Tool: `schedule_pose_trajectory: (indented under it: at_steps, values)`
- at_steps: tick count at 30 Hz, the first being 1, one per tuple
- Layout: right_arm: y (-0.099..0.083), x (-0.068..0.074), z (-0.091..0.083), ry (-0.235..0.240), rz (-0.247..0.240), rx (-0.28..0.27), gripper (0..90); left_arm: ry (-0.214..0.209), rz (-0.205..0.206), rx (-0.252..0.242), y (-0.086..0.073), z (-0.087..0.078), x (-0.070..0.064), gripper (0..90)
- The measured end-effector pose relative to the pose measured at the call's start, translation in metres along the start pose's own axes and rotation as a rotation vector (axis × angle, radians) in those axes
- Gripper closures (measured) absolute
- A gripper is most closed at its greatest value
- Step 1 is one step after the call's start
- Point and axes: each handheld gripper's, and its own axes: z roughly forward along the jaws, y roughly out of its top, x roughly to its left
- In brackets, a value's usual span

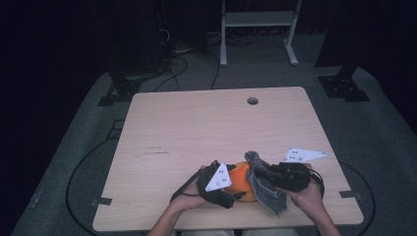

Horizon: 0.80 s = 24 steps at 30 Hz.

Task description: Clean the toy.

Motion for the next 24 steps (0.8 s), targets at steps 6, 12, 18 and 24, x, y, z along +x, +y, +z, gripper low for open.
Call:
schedule_pose_trajectory:
  at_steps: [6, 12, 18, 24]
  values:
    - [-0.005, -0.010, -0.009, -0.016, 0.034, -0.014, 74.4, 0.014, -0.084, 0.002, -0.007, -0.003, 0.010, 9.1]
    - [-0.009, -0.012, -0.012, -0.029, 0.036, -0.016, 74.3, -0.022, -0.074, 0.078, -0.014, 0.011, 0.005, 8.4]
    - [-0.003, -0.009, -0.021, -0.067, 0.027, -0.036, 75.0, 0.040, -0.036, -0.029, -0.006, 0.007, -0.001, 29.3]
    - [0.001, -0.006, -0.022, -0.079, 0.033, -0.074, 75.1, 0.029, -0.054, -0.072, 0.004, -0.013, 0.006, 29.4]
